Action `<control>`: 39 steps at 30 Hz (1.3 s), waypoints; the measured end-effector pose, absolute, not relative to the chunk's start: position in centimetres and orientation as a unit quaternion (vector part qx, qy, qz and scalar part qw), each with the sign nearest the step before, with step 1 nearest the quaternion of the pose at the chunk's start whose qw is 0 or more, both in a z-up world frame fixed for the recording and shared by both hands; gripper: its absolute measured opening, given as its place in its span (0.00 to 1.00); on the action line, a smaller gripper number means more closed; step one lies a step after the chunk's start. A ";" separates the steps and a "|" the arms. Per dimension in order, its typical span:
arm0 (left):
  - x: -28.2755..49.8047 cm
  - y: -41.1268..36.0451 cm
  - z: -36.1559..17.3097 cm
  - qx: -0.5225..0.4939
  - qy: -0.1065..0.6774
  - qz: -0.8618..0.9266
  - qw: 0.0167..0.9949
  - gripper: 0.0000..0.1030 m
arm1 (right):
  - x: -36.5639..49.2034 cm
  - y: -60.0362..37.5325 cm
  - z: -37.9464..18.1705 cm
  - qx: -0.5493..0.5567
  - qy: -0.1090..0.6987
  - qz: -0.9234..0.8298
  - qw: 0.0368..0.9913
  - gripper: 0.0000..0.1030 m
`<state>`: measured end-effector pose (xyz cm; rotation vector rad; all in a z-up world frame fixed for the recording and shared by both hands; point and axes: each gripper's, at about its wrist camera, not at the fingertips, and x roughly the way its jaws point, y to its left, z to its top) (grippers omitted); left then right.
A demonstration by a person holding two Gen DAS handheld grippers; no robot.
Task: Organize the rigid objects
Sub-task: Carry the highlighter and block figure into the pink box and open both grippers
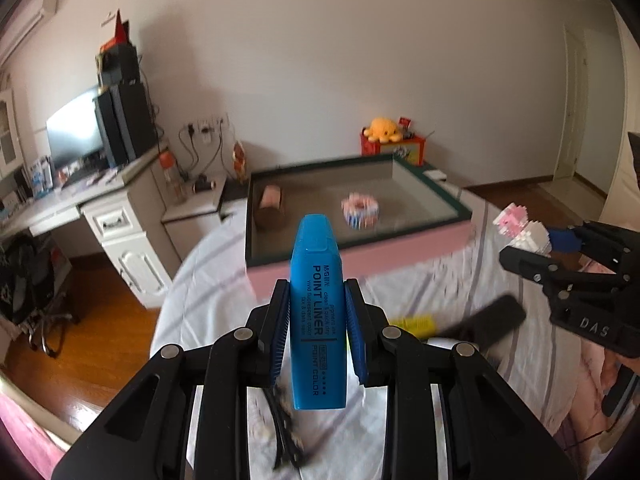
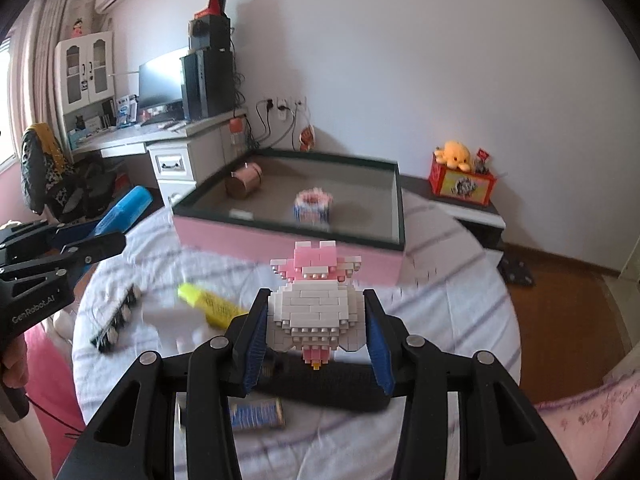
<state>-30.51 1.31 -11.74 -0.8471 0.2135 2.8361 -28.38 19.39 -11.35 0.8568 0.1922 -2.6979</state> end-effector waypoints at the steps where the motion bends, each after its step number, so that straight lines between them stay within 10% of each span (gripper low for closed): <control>1: -31.0 1.5 -11.2 -0.279 0.072 0.953 0.089 0.26 | -29.0 19.2 -10.8 0.294 0.069 -0.941 0.155 0.44; 16: -44.4 3.4 -7.7 -0.299 0.076 0.943 0.128 0.26 | -41.1 17.1 -7.5 0.305 0.097 -0.929 0.185 0.44; 39: -60.3 6.8 -17.5 -0.447 0.108 0.882 0.104 0.27 | -57.7 16.0 -17.1 0.480 0.142 -0.854 0.144 0.44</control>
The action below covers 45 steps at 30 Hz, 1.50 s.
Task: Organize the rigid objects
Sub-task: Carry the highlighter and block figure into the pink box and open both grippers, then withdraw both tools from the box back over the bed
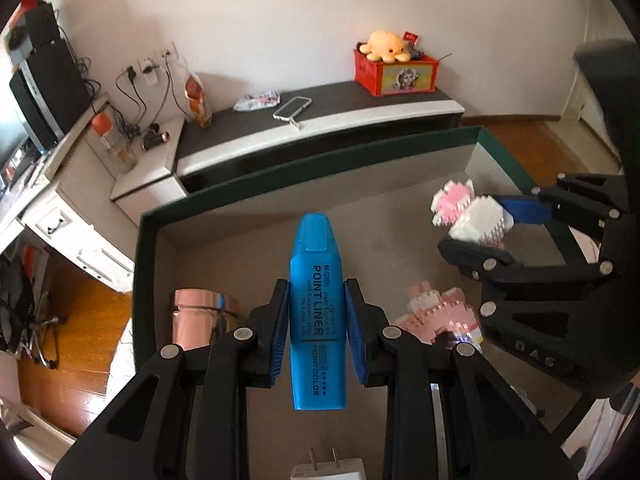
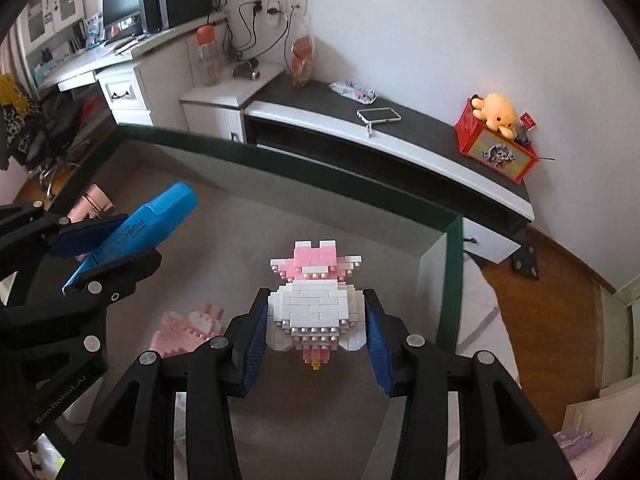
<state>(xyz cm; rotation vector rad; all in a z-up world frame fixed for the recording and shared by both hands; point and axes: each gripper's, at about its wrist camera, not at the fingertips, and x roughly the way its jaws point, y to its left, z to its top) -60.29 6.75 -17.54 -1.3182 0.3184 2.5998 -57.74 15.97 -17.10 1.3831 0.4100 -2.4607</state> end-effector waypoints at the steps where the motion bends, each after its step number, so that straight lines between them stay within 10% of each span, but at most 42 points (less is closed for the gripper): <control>1: -60.3 6.8 -17.5 -0.443 0.111 0.884 0.103 0.27 | -57.8 16.0 -17.0 0.480 0.143 -0.854 0.142 0.44; 6: -60.2 6.7 -17.1 -0.439 0.108 0.887 0.094 0.31 | -57.4 16.5 -15.6 0.458 0.121 -0.869 0.142 0.61; 15: -54.5 5.5 -12.6 -0.367 0.108 0.921 0.076 1.00 | -53.6 18.0 -12.0 0.408 0.091 -0.897 0.144 0.79; 20: -49.1 4.5 -9.5 -0.318 0.104 0.939 0.077 1.00 | -49.0 18.1 -9.5 0.364 0.082 -0.913 0.162 1.00; 45: -21.7 -0.2 -6.5 -0.185 0.057 0.981 0.024 1.00 | -22.2 19.5 -5.4 0.194 0.077 -0.973 0.100 1.00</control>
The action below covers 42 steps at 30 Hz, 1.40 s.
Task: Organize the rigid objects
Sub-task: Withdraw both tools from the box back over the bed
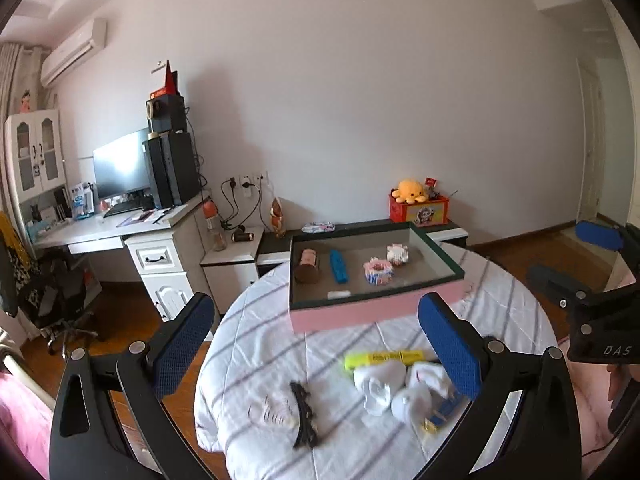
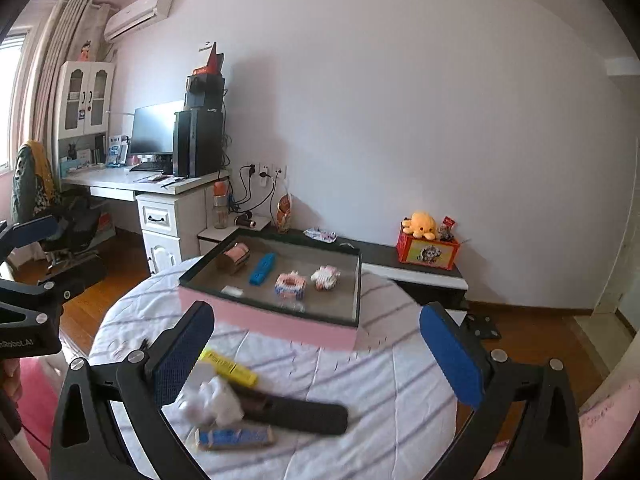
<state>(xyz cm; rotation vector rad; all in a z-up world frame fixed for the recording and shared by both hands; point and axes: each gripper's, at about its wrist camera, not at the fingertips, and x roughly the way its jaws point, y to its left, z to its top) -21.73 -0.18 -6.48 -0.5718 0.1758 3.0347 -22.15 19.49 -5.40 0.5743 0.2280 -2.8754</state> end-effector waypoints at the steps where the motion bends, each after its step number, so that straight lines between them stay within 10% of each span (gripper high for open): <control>1: -21.1 -0.2 -6.7 -0.186 0.061 0.980 0.022 1.00 | -21.4 19.7 -5.6 0.194 0.072 -0.974 0.094 1.00; 42: -22.3 -3.8 -12.4 -0.279 0.060 0.959 -0.002 1.00 | -21.0 20.8 -9.8 0.265 0.035 -0.959 0.089 1.00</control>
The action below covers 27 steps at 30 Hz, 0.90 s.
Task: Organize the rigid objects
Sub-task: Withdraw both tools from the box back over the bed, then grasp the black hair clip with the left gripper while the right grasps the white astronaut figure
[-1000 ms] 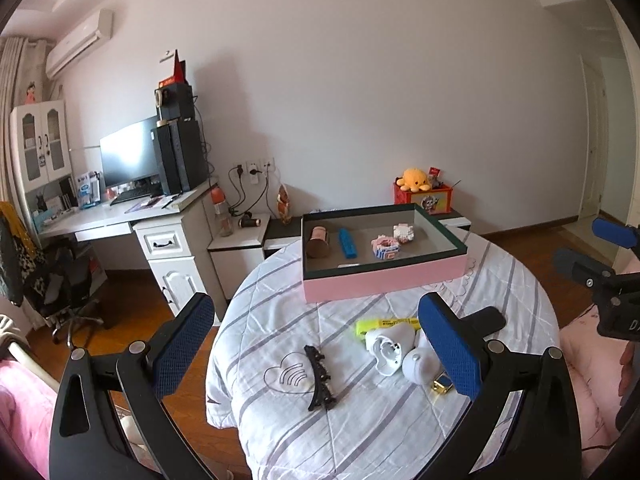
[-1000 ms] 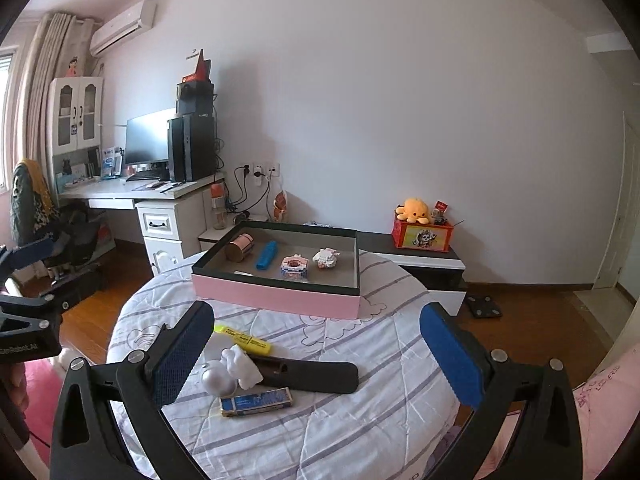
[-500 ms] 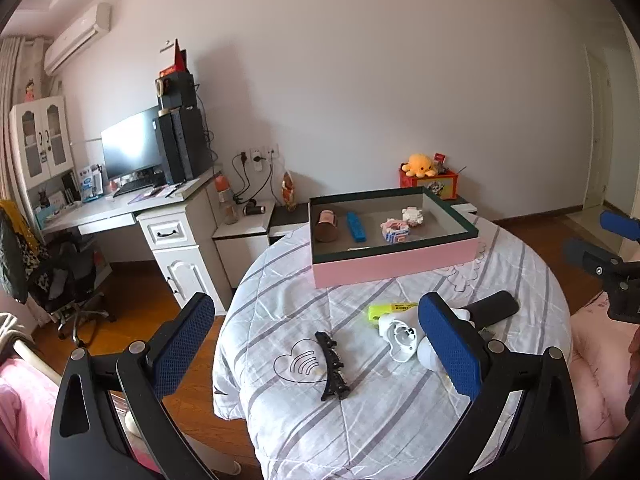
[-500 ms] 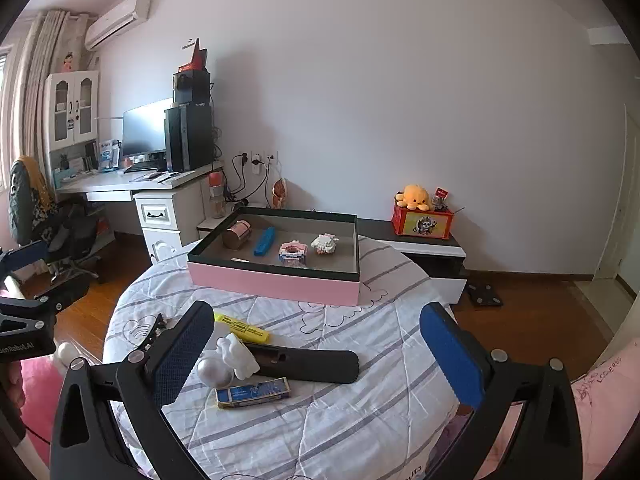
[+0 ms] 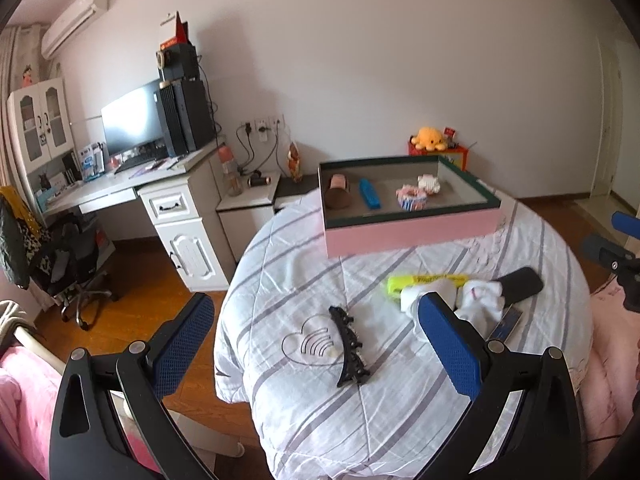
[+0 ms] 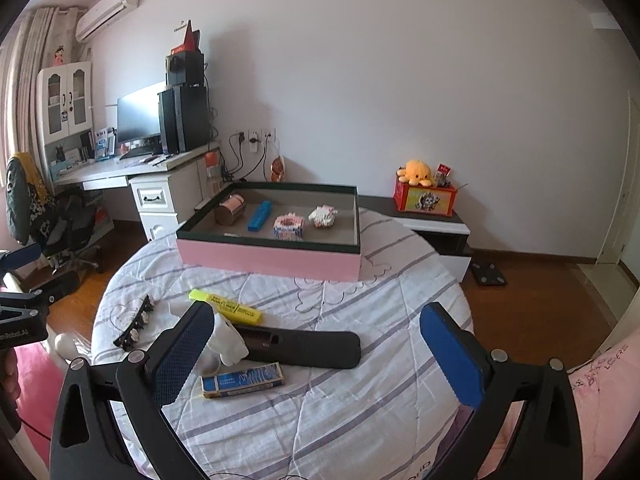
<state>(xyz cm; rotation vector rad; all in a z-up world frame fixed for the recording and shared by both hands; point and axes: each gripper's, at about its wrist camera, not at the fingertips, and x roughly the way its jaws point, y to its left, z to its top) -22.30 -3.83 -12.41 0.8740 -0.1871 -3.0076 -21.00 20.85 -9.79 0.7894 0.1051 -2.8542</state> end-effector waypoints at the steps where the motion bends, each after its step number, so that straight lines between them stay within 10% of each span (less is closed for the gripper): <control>1: -22.4 -3.8 -12.7 0.282 -0.061 -0.957 0.000 1.00 | -21.2 20.9 -10.1 0.270 0.035 -0.958 0.089 1.00; 20: -27.5 -3.5 -21.7 0.392 -0.068 -0.917 -0.017 0.96 | -23.6 19.3 -15.7 0.346 0.038 -0.932 0.105 1.00; 27: -27.5 -3.1 -22.4 0.391 -0.053 -0.916 -0.071 0.32 | -24.5 17.2 -16.7 0.357 0.051 -0.925 0.115 1.00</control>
